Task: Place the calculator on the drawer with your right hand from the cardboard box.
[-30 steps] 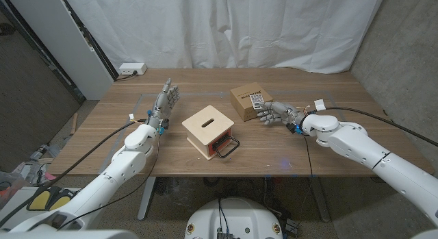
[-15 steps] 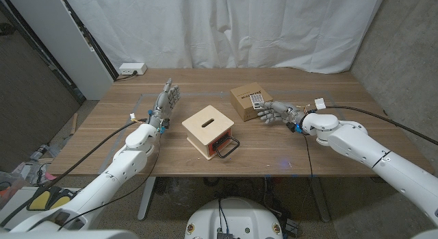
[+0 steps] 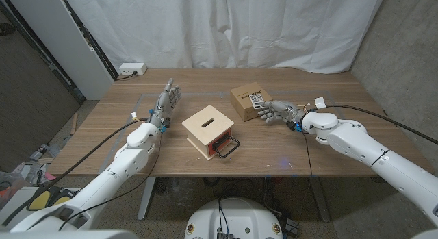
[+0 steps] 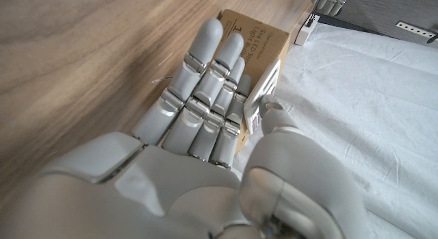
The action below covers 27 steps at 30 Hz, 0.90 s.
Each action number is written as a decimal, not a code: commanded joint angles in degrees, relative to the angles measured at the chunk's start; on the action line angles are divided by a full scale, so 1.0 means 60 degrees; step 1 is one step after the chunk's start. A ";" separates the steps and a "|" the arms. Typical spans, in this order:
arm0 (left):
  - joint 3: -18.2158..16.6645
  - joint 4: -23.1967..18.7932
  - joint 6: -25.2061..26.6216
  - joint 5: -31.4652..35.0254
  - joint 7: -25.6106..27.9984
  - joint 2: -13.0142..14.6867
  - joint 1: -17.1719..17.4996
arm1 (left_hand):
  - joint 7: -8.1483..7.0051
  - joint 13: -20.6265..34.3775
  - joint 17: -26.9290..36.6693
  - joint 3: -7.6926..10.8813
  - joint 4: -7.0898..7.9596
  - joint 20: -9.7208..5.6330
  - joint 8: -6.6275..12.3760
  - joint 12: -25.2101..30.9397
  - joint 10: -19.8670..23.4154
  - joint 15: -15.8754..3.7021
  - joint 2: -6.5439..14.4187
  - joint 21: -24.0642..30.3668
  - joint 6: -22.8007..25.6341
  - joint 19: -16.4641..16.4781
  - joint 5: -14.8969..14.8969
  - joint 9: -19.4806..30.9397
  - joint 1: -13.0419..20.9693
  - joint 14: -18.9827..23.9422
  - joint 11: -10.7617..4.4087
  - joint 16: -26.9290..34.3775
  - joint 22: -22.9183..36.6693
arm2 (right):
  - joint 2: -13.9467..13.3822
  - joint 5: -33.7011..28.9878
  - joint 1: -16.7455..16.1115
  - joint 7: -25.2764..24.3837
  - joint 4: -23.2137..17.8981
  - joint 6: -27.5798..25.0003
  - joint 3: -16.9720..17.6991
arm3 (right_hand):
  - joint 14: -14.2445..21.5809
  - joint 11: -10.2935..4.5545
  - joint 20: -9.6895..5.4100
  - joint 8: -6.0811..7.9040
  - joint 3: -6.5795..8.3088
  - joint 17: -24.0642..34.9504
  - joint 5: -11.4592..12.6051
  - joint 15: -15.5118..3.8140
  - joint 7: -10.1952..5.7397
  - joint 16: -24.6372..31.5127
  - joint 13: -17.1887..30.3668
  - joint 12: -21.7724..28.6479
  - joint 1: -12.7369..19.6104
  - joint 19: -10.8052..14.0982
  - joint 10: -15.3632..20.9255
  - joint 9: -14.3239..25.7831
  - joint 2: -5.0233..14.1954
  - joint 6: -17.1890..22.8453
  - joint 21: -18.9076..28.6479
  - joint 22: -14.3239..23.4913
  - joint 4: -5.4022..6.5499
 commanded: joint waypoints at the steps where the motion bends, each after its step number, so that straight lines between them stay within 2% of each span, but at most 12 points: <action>1: 0.0082 0.0340 0.0010 0.0013 -0.0168 -0.0129 -0.0278 | -0.0020 0.0021 0.0054 -0.0061 0.0026 -0.0118 -0.0029 -0.0044 0.0095 -0.0005 0.0073 -0.0023 0.0070 0.0082 -0.0018 0.0052 0.0006 0.0086 0.0001 -0.0019 0.0057 | -0.0031 -0.0030 -0.0011 -0.0116 -0.0105 -0.0072 0.0036 | 0.0089 -0.0041 0.0003 0.0102 0.0146 0.0038 0.0009 -0.0061 -0.0040 0.0087 0.0013 0.0011 0.0272 -0.0083 0.0179 0.0091 -0.0039 0.0131 0.0116 0.0091 -0.0030; 10: 0.0117 0.0490 -0.0019 0.0002 -0.0228 -0.0217 -0.0369 | -0.0021 0.0021 0.0054 -0.0077 0.0027 -0.0117 -0.0027 -0.0038 0.0115 -0.0009 0.0085 -0.0037 0.0078 0.0088 -0.0023 0.0052 0.0014 0.0097 -0.0027 -0.0016 0.0058 | -0.0104 0.0000 -0.0121 -0.0161 -0.0255 0.0016 0.0143 | 0.0138 -0.0062 -0.0002 0.0150 0.0335 0.0064 0.0028 -0.0048 -0.0064 0.0122 0.0023 -0.0009 0.0625 -0.0149 0.0358 0.0180 0.0022 0.0283 0.0267 0.0236 0.0004; 16: 0.0141 0.0554 -0.0062 0.0011 -0.0264 -0.0267 -0.0411 | -0.0028 0.0021 0.0054 -0.0091 0.0029 -0.0116 -0.0031 -0.0048 0.0095 0.0000 0.0094 -0.0047 0.0072 0.0088 -0.0028 0.0052 0.0019 0.0098 -0.0005 -0.0016 0.0058 | -0.0211 0.0040 -0.0279 -0.0259 -0.0475 0.0091 0.0282 | 0.0173 -0.0012 -0.0004 0.0164 0.0430 0.0041 0.0056 -0.0045 0.0016 0.0130 0.0024 0.0004 0.0754 -0.0172 0.0535 0.0182 0.0113 0.0419 0.0367 0.0326 0.0051; 23: 0.0162 0.0489 -0.0096 0.0035 -0.0237 -0.0289 -0.0372 | -0.0023 0.0022 0.0054 -0.0105 0.0030 -0.0115 -0.0031 -0.0046 0.0103 0.0001 0.0102 -0.0056 0.0075 0.0095 -0.0032 0.0052 0.0026 0.0099 0.0003 -0.0018 0.0059 | -0.0325 0.0088 -0.0468 -0.0351 -0.0677 0.0211 0.0435 | 0.0334 0.0015 0.0002 0.0342 0.0655 0.0013 0.0127 -0.0033 -0.0017 0.0227 0.0028 0.0076 0.0978 -0.0240 0.1113 0.0234 0.0336 0.1086 0.0620 0.0557 0.0129; 27: 0.0158 0.0417 -0.0097 0.0042 -0.0200 -0.0278 -0.0329 | -0.0021 0.0022 0.0054 -0.0110 0.0030 -0.0109 -0.0029 -0.0046 0.0104 -0.0007 0.0106 -0.0062 0.0080 0.0092 -0.0034 0.0052 0.0029 0.0107 -0.0009 -0.0015 0.0059 | -0.0395 0.0182 -0.0512 -0.0306 -0.0753 0.0172 0.0496 | 0.0374 -0.0013 0.0003 0.0368 0.0703 0.0024 0.0138 -0.0042 -0.0006 0.0266 0.0030 0.0095 0.1024 -0.0252 0.1258 0.0273 0.0354 0.1168 0.0686 0.0616 0.0126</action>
